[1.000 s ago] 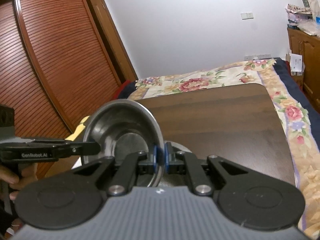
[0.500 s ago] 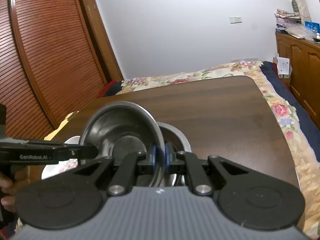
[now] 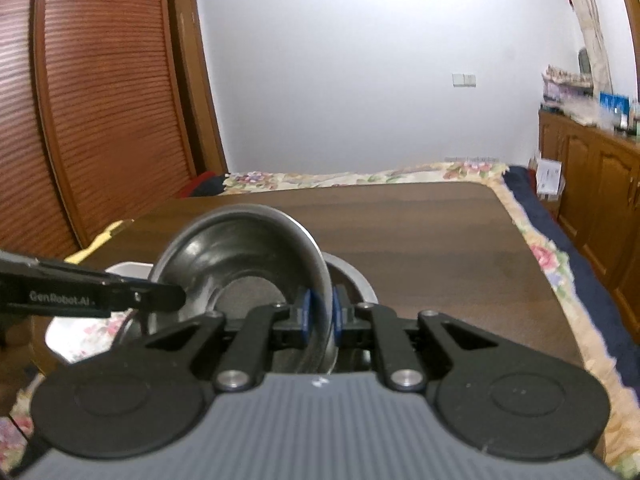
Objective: Organize plates and bowls
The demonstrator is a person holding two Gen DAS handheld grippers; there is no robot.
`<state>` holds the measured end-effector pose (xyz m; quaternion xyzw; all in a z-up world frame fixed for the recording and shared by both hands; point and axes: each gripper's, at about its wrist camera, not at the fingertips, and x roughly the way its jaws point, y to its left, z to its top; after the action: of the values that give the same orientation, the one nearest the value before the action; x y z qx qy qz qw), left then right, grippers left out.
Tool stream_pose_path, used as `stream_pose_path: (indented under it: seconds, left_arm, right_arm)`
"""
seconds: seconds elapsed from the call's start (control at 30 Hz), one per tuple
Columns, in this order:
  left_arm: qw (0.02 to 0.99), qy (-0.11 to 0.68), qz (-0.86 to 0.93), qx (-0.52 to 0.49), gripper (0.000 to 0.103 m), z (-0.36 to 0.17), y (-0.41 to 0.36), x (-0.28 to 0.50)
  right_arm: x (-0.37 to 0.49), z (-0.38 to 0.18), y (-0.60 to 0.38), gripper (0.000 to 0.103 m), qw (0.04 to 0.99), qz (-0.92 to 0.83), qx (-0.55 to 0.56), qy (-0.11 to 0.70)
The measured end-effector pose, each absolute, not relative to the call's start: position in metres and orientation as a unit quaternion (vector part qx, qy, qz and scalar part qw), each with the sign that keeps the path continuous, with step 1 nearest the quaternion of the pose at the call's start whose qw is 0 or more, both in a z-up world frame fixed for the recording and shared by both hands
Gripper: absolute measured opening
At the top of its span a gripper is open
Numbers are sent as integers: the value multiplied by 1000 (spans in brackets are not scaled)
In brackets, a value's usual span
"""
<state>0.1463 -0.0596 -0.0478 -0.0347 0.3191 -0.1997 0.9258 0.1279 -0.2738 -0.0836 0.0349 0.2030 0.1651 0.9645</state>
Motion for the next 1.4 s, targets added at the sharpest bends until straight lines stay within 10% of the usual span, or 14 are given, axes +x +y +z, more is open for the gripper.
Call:
stream_pose_path:
  seconds: [0.5,0.6,0.83,1.03,1.4]
  left_arm:
    - [943,275,-183,-28,12,-30,-56,124]
    - [949,258,-178,-12,28,-26,-56,113]
    - [960,232,-156,8,76,-31,-48,95]
    - [958,244,-149,3,75,-46,-47,95]
    - [951,261,-162,12,55,-60,-63,100]
  right_arm:
    - [107,-70,-288,15,971,169,62,156]
    - [99,-65,-293,16,974,162,60,145]
    - [83,-62,-297,58,980,146,41,126]
    - [84,-72,-296,97,981,146,39,123]
    - [108,-100,-295,97,975,149,71,146]
